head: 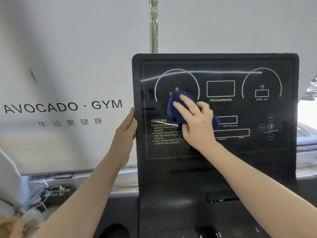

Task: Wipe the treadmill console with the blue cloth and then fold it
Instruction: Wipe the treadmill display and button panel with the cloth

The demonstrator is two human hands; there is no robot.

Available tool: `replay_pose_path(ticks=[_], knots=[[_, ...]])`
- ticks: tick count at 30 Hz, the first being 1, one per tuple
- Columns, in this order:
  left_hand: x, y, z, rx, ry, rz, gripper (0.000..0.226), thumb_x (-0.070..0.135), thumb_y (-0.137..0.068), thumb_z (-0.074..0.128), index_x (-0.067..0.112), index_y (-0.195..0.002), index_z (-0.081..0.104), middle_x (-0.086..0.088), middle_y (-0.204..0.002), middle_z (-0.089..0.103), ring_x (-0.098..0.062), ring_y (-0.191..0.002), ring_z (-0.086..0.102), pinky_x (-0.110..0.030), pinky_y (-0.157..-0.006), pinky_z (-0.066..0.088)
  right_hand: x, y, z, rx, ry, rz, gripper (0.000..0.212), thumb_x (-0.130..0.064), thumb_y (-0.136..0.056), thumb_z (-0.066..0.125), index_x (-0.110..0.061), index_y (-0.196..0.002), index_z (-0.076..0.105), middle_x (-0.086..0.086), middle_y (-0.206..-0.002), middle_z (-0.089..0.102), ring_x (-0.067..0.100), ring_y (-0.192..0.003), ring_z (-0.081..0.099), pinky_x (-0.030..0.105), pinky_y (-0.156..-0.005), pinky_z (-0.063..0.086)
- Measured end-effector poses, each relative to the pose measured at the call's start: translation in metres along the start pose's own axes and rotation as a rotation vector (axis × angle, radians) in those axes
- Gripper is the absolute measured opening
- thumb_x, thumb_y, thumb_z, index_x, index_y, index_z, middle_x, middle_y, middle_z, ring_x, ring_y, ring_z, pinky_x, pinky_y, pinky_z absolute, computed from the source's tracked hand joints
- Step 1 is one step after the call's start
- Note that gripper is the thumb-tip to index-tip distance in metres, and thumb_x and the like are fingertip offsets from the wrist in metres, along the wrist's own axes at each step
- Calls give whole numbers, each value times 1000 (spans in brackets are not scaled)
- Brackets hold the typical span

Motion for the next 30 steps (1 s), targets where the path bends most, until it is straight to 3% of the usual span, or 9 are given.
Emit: replay_pose_path(ticks=[3,5,8,10,12,17,20,26,30], knots=[[2,-3,-4,-32,-56,0,44,22,-101,34,34,-143,31,20,-142,42,-4,-128,41,-37,-111,33,-57,36,26,-173,-29,-310,55,-16,-72,39,-23,-126,49,1,-138,51,30,-98,40,41,-75,41],[5,-1,-8,0,-122,9,43,21,-101,34,32,-142,35,16,-141,41,-6,-127,43,-36,-108,36,-60,29,25,-201,-65,-384,55,-17,-69,39,-25,-123,52,-2,-135,53,28,-96,40,40,-71,43],[7,15,-17,110,-137,28,38,16,-100,34,24,-136,46,4,-130,46,-14,-119,50,-32,-98,44,-35,-1,15,-91,-93,-140,56,-13,-68,40,-24,-117,64,-4,-132,56,24,-94,39,37,-74,39],[-3,30,-18,81,-127,-1,37,15,-101,33,23,-134,48,3,-131,50,-12,-118,51,-32,-98,44,-30,-6,13,-33,-97,47,55,-14,-69,39,-23,-117,65,-4,-133,55,25,-95,39,33,-77,32],[-16,45,-16,5,-153,-33,37,15,-101,34,25,-133,48,7,-134,51,-7,-119,50,-30,-101,41,-47,6,20,-60,-108,48,56,-16,-69,38,-24,-119,62,-4,-135,53,26,-96,38,32,-78,28],[-36,67,-14,-108,-141,-135,42,5,-99,36,25,-135,44,4,-126,58,-10,-113,55,-19,-93,46,-116,90,43,-346,-149,-461,53,-19,-66,48,-25,-117,64,-6,-135,54,26,-98,39,37,-80,32],[-43,73,-14,-134,-212,-157,43,14,-100,34,31,-139,40,10,-135,51,-8,-121,51,-27,-103,40,-124,107,46,-427,-68,-671,52,-19,-67,53,-28,-117,65,-9,-134,54,26,-100,40,37,-80,40],[-58,93,-13,-183,-194,-243,39,38,-101,26,39,-137,41,24,-138,43,-7,-116,54,-29,-103,37,-65,57,25,-163,-133,-78,58,-10,-67,37,-20,-116,66,-4,-132,56,27,-94,38,38,-80,39],[-59,97,-11,-129,-92,-251,34,29,-102,28,36,-129,46,20,-124,52,-1,-104,58,-16,-90,44,-108,95,39,-271,-225,-187,60,-14,-65,33,-16,-113,68,1,-132,57,25,-94,35,34,-88,34]])
Point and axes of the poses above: each hand's wrist, its own y-axis away from the middle knuckle, its own z-axis out of the palm, x = y × z, the point moved 10 cm from there along -y, towards the middle knuckle
